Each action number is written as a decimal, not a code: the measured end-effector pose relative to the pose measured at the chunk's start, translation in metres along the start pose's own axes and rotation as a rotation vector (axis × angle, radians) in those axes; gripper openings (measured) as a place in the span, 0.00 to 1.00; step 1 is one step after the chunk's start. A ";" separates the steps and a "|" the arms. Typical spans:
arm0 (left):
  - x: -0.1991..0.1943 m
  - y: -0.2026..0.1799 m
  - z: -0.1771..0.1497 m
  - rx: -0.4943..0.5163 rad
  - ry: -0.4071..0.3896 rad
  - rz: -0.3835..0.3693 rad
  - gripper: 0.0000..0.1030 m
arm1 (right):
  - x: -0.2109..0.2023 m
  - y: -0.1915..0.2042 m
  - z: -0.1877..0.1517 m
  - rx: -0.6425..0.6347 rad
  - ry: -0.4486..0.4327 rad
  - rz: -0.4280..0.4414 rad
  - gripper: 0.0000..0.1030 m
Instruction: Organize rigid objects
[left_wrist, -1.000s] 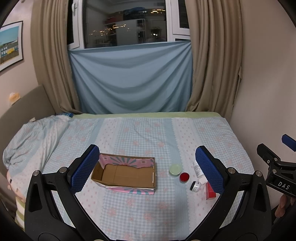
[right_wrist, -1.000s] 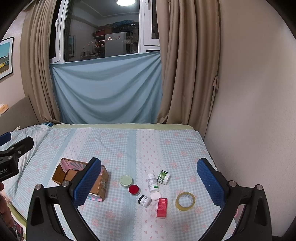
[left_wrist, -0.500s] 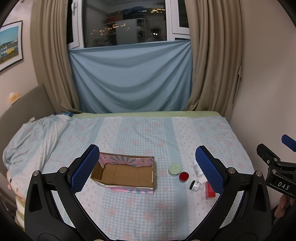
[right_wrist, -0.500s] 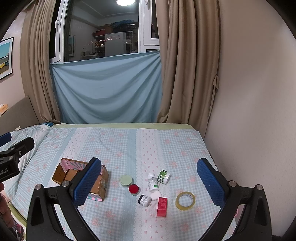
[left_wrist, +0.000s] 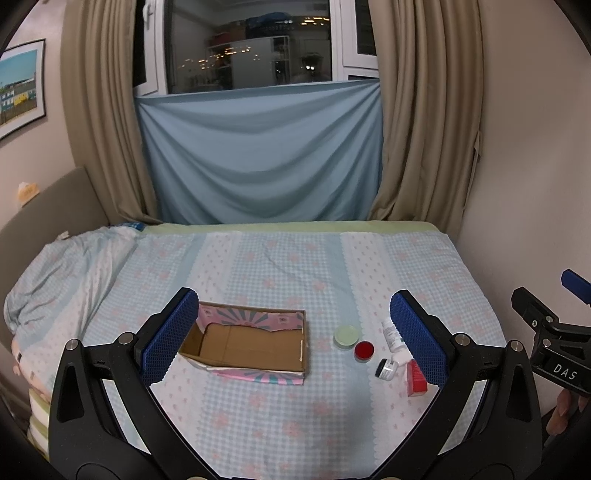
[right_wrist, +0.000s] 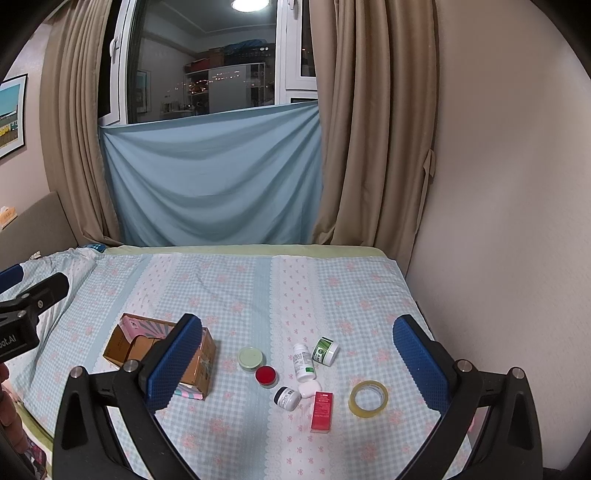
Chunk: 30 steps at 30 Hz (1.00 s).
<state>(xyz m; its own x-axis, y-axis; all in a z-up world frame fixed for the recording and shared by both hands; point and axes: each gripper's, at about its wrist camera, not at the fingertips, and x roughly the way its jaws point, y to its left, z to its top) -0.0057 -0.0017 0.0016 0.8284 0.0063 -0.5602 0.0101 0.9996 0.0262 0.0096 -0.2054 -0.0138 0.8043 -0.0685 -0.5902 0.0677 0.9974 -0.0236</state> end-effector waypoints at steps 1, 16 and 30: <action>0.000 0.000 0.000 0.000 0.000 0.000 1.00 | 0.000 0.000 0.000 0.000 0.000 0.000 1.00; 0.001 -0.009 -0.003 0.002 0.006 -0.001 1.00 | 0.001 -0.001 0.000 0.001 0.003 -0.001 1.00; 0.019 -0.021 0.001 -0.014 0.024 -0.010 1.00 | 0.007 -0.011 -0.002 0.016 0.020 -0.007 1.00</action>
<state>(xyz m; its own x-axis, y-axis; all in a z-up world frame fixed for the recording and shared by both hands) 0.0103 -0.0224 -0.0086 0.8144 -0.0032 -0.5803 0.0104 0.9999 0.0092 0.0133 -0.2171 -0.0198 0.7920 -0.0754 -0.6059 0.0829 0.9964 -0.0156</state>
